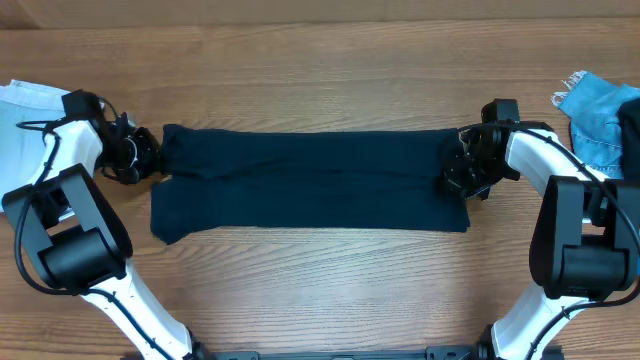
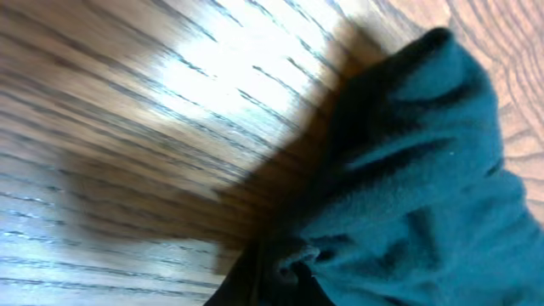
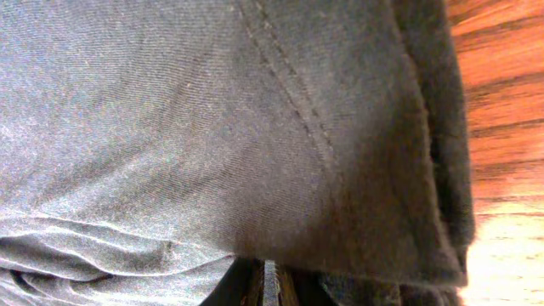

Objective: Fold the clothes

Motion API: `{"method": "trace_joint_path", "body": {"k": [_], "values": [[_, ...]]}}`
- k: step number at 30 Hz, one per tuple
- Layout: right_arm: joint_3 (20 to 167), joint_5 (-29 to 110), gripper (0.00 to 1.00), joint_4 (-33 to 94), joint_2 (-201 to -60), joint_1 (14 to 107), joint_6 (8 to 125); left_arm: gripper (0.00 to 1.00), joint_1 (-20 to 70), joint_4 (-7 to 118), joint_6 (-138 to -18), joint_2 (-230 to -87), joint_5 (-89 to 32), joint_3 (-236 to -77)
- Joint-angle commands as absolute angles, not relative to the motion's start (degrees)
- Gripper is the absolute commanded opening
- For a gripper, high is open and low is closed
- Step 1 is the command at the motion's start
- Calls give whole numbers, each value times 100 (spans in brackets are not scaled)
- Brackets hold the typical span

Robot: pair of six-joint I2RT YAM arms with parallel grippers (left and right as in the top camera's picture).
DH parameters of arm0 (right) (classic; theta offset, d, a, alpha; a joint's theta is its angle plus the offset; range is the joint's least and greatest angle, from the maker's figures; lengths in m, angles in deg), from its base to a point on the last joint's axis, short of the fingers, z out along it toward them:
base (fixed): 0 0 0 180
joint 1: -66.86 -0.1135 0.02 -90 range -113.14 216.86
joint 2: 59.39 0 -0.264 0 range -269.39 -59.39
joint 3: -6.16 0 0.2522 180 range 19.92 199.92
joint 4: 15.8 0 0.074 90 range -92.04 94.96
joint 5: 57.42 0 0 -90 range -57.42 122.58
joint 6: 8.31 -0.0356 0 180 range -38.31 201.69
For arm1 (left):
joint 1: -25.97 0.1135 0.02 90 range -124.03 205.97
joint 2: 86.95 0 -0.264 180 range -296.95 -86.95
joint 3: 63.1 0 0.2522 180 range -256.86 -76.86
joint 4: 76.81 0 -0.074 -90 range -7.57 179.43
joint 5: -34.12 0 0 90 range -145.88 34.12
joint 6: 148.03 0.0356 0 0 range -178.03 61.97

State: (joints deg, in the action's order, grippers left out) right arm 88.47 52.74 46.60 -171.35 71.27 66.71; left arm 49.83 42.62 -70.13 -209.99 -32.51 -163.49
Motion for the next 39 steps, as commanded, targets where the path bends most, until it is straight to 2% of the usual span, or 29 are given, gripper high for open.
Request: {"method": "trace_joint_path", "body": {"k": [1, 5, 7, 8, 12, 15, 17, 19, 21, 25, 27, 28, 30, 31, 34, 36, 39], "values": [[8673, 4656, 10, 4667, -17192, 7159, 6660, 13, 5081, 4247, -6982, -21100, -2625, -16327], [8673, 4653, 10, 4671, -17192, 7159, 6660, 14, 5097, 4321, -7009, -21100, -2822, -16327], [8673, 4653, 11, 4671, -17192, 7159, 6660, 28, 5114, 4402, -7028, -21100, -2429, -16330], [8673, 4653, 11, 4667, -17192, 7159, 6660, 29, 5119, 4494, -7024, -21100, -2009, -16373], [8673, 4653, 11, 4674, -17192, 7159, 6662, 28, 5147, 4087, -6862, -21096, -1834, -16922], [8673, 4658, 11, 4687, -17192, 7159, 6660, 27, 5035, 2861, -6143, -21065, -1845, -17796], [8673, 4656, 11, 4691, -17192, 7159, 6660, 27, 4808, 2229, -5776, -20967, -2171, -18111], [8673, 4656, 11, 4691, -17192, 7159, 6662, 23, 4432, 1711, -5824, -20803, -3045, -18139], [8673, 4656, 11, 4702, -17192, 7159, 6662, 21, 4242, 1370, -5850, -20798, -3141, -18137], [8673, 4656, 12, 4709, -17192, 7159, 6660, 23, 3792, 992, -6018, -20798, -4217, -18115], [8673, 4656, 16, 4704, -17192, 7159, 6662, 27, 3503, 983, -6021, -20798, -5019, -18115], [8673, 4658, 25, 4706, -17192, 7159, 6662, 30, 3326, 1005, -6167, -20800, -5703, -18115], [8673, 4677, 42, 4711, -17192, 7159, 6660, 30, 3140, 1104, -6270, -20798, -6306, -18115], [8673, 4677, 45, 4709, -17192, 7159, 6660, 32, 3022, 1303, -6139, -20800, -6544, -18111], [8673, 4675, 49, 4698, -17192, 7159, 6660, 38, 2699, 1851, -5461, -20800, -6630, -18100], [8673, 4677, 50, 4684, -17192, 7159, 6660, 42, 2528, 2030, -5441, -20800, -6794, -18093], [8673, 4675, 51, 4687, -17192, 7159, 6660, 43, 2362, 1960, -4982, -20803, -6791, -18039]]}}
